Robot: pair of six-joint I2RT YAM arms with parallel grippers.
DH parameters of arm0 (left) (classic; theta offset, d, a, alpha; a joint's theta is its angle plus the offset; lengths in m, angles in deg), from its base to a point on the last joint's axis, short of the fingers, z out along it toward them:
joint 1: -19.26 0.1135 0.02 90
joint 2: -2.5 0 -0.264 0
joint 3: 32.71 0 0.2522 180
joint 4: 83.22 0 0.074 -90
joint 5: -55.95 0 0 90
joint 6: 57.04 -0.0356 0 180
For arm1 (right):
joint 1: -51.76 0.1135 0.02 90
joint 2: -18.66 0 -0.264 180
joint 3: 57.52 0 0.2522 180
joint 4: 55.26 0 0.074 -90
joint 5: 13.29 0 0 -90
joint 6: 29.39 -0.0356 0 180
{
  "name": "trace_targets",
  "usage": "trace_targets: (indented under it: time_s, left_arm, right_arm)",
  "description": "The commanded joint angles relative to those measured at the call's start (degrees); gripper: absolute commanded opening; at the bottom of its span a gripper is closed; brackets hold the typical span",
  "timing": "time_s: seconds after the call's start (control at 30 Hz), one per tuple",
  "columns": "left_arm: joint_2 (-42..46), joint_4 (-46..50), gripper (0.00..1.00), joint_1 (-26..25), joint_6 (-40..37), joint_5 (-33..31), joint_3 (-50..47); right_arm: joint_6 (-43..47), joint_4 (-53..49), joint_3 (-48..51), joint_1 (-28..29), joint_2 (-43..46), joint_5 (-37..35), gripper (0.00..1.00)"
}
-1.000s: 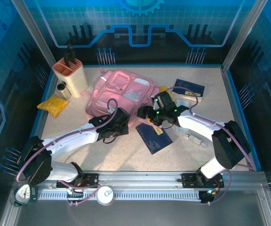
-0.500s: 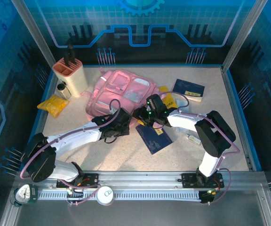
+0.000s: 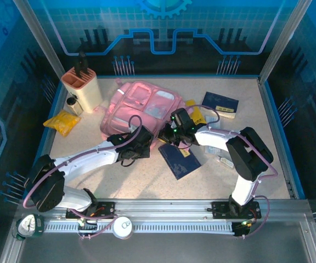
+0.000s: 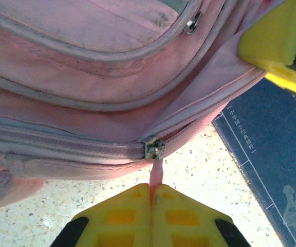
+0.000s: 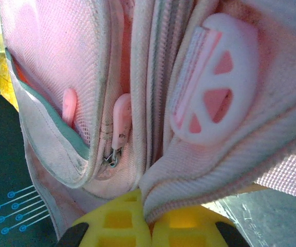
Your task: Pack the student bag
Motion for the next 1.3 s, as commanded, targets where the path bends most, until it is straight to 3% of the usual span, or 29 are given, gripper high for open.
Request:
trace_targets:
  time_s: [0.0, 0.13, 0.27, 0.53, 1.27]
  left_arm:
    - [1.66, 12.18, 0.0, 0.43, -1.39, -4.59, 0.33]
    - [2.33, 14.88, 0.0, 0.58, -0.68, -4.79, -0.41]
    - [1.17, 11.0, 0.0, 0.58, -1.05, -2.2, -0.3]
    - [-7.93, 4.11, 0.0, 1.23, -2.24, -4.04, 4.31]
    - [-14.1, -7.03, 0.25, 3.89, -5.19, -3.7, 3.89]
  right_arm:
    - [6.21, -3.45, -2.79, -4.14, 0.5, -3.78, 0.0]
    - [11.0, -7.3, -6.46, -6.38, -0.13, -3.14, 0.0]
    - [14.56, -10.03, -11.11, -8.22, -2.59, -1.35, 0.0]
    - [12.96, -7.17, -8.31, -6.01, -1.06, 0.18, 0.0]
    - [11.1, -5.82, -6.78, -2.71, -0.46, -0.21, 0.0]
